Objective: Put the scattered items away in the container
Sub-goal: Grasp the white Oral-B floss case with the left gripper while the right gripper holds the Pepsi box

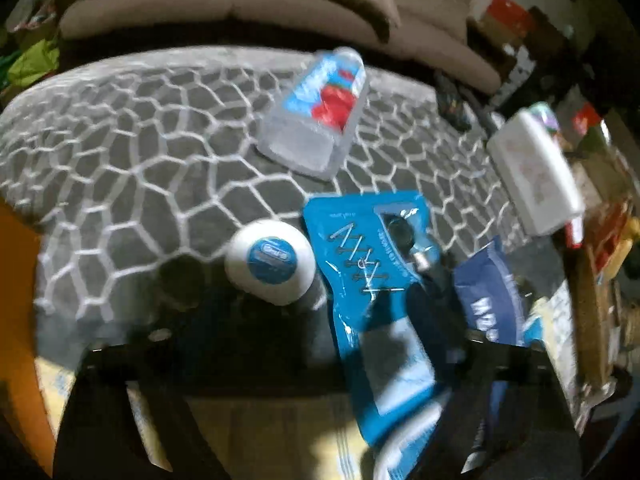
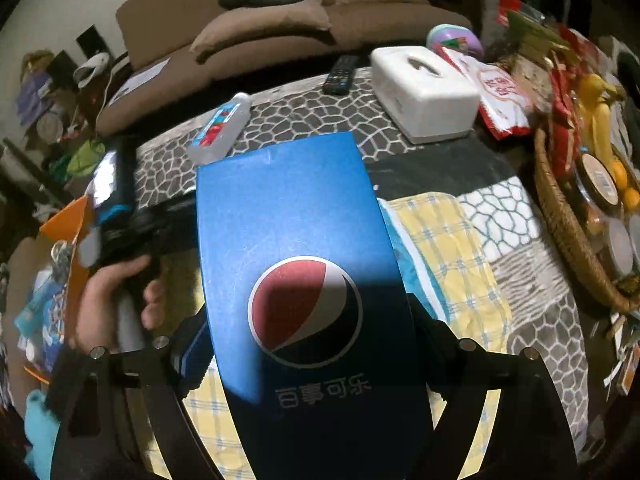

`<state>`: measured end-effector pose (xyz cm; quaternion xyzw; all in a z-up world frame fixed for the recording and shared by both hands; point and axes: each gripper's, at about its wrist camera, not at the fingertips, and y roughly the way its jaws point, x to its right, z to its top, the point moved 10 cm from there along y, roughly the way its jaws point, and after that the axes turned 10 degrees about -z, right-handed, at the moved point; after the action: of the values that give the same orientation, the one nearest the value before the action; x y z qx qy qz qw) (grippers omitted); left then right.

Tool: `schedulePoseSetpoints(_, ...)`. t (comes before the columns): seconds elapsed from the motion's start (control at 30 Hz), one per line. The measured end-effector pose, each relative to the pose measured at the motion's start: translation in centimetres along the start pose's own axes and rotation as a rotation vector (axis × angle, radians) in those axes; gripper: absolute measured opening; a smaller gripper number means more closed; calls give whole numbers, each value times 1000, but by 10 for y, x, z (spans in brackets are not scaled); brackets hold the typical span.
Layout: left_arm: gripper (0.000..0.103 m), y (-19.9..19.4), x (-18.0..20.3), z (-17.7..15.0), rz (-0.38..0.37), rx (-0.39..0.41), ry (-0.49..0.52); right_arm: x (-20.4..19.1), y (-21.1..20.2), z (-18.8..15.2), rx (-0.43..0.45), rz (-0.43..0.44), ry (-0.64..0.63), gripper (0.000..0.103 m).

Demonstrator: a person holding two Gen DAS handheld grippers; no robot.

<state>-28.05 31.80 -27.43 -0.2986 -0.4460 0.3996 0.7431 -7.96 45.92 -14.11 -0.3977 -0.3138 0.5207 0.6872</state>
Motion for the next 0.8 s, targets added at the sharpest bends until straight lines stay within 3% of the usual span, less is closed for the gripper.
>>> schedulePoseSetpoints(0.03,63,-2,-1,3,38,51,34,-1,1,-1,-3,3,-7,86)
schedulePoseSetpoints(0.07,40,-3,-1,4,38,75,43,-1,2,-2,-5,0,-11,86)
schedulePoseSetpoints(0.17,1,-6,-8,-1,-12,64,9,4,1,-2,-3,-14,-10,86)
schedulePoseSetpoints(0.23,0,-16,-10,-10,-69,44,-15,9,-2,-1,-3,-6,18,86)
schedulePoseSetpoints(0.37,0,-53,-14,-23,-111,53,-4,14,-14,1,1,36,92,86)
schedulePoseSetpoints(0.53,0,-110,-24,-30,-222,92,-97,-1,-31,7,30,79,98,87)
schedulePoseSetpoints(0.63,0,-125,-23,-25,-230,88,-116,-10,-35,9,32,116,116,87)
schedulePoseSetpoints(0.67,2,-120,-20,-16,-215,88,-116,-13,-36,9,34,129,120,87)
schedulePoseSetpoints(0.73,38,-111,-15,-5,-171,74,-81,-18,-35,7,32,128,133,87)
schedulePoseSetpoints(0.77,69,-104,-12,1,-158,77,-59,-21,-32,6,27,115,124,87)
schedulePoseSetpoints(0.8,85,-96,-11,10,-128,95,-38,-24,-27,5,22,99,105,87)
